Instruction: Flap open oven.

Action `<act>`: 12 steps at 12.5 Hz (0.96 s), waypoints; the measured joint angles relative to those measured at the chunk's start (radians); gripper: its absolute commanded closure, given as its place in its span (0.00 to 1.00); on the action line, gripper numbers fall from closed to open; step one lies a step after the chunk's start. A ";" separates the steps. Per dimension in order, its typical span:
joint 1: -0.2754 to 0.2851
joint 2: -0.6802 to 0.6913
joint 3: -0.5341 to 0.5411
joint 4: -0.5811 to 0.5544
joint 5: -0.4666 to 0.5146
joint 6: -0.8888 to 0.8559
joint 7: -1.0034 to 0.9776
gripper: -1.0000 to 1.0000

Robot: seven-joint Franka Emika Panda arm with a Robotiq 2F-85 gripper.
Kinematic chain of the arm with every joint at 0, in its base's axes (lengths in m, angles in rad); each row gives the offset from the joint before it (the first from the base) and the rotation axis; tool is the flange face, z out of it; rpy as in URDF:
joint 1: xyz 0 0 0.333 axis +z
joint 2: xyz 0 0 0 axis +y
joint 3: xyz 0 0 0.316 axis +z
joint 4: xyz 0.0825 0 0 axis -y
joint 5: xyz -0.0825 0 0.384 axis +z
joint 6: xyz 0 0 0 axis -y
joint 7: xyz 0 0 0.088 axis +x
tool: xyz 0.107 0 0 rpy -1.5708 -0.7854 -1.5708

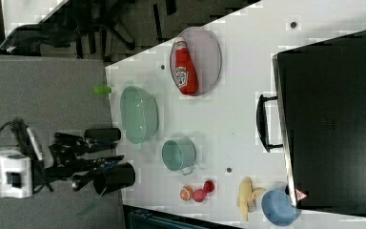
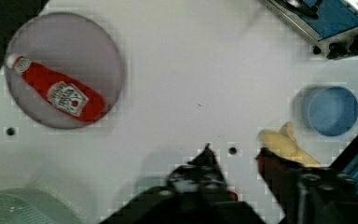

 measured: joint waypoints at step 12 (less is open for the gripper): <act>-0.013 0.067 -0.195 -0.246 -0.160 0.268 -0.362 0.83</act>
